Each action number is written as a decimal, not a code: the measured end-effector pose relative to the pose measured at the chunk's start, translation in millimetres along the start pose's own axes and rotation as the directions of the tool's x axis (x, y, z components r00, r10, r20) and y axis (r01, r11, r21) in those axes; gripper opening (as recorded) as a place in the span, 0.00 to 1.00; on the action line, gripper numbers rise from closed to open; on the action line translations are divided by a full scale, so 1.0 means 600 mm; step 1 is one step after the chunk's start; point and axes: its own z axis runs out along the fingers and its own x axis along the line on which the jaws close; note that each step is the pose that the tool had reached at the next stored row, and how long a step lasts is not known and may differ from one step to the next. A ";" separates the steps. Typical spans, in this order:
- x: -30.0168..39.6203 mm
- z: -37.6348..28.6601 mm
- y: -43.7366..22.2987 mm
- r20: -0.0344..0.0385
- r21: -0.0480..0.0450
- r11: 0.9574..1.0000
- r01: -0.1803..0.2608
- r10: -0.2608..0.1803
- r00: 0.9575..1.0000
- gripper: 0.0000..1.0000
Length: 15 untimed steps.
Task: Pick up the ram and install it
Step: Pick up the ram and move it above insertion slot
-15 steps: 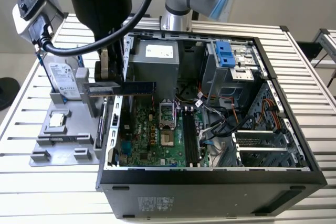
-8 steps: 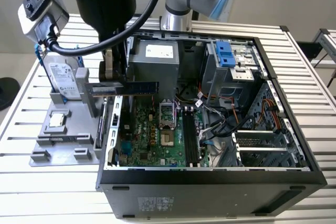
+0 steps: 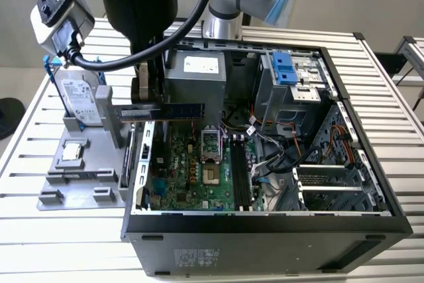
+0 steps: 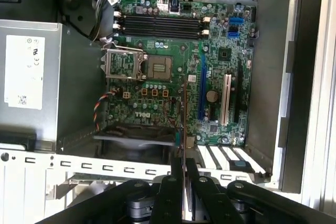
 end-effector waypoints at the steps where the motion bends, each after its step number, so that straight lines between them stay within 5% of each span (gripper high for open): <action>1: 0.000 0.000 0.001 0.000 0.000 1.000 0.000 0.000 1.000 0.00; 15: -0.001 0.000 0.021 0.000 0.000 1.000 0.000 0.000 1.000 0.00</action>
